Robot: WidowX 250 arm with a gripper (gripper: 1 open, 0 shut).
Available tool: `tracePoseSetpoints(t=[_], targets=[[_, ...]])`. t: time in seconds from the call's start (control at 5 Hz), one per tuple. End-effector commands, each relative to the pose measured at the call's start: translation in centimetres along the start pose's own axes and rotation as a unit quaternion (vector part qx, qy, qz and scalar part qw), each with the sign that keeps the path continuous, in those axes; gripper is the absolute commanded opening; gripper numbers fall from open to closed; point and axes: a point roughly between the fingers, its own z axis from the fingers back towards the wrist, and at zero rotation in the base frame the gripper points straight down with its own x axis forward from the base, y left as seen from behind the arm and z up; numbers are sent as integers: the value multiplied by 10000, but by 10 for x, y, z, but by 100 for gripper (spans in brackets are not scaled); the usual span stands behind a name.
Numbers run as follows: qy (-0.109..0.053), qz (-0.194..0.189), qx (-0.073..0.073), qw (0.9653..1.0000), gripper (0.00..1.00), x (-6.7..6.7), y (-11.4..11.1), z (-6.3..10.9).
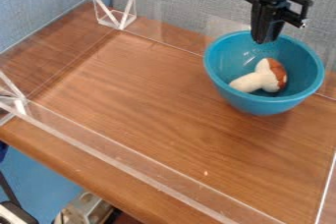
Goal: Remove the mushroom from inside the blue bowl and put it on the table
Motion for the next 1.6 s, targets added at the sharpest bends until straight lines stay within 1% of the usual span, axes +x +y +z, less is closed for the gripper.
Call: tracePoseSetpoints(t=[0.0, 0.2, 0.6, 1.2, 1.4], targets=[[-389, -53, 151, 9991, 100, 3, 5, 23], [-372, -128, 155, 9991, 100, 11, 7, 15], [-223, -349, 154, 9990, 100, 18, 6, -11], [-39, -568, 135, 9983, 100, 27, 11, -41], [-5, -568, 124, 9983, 0, 28, 12, -47]])
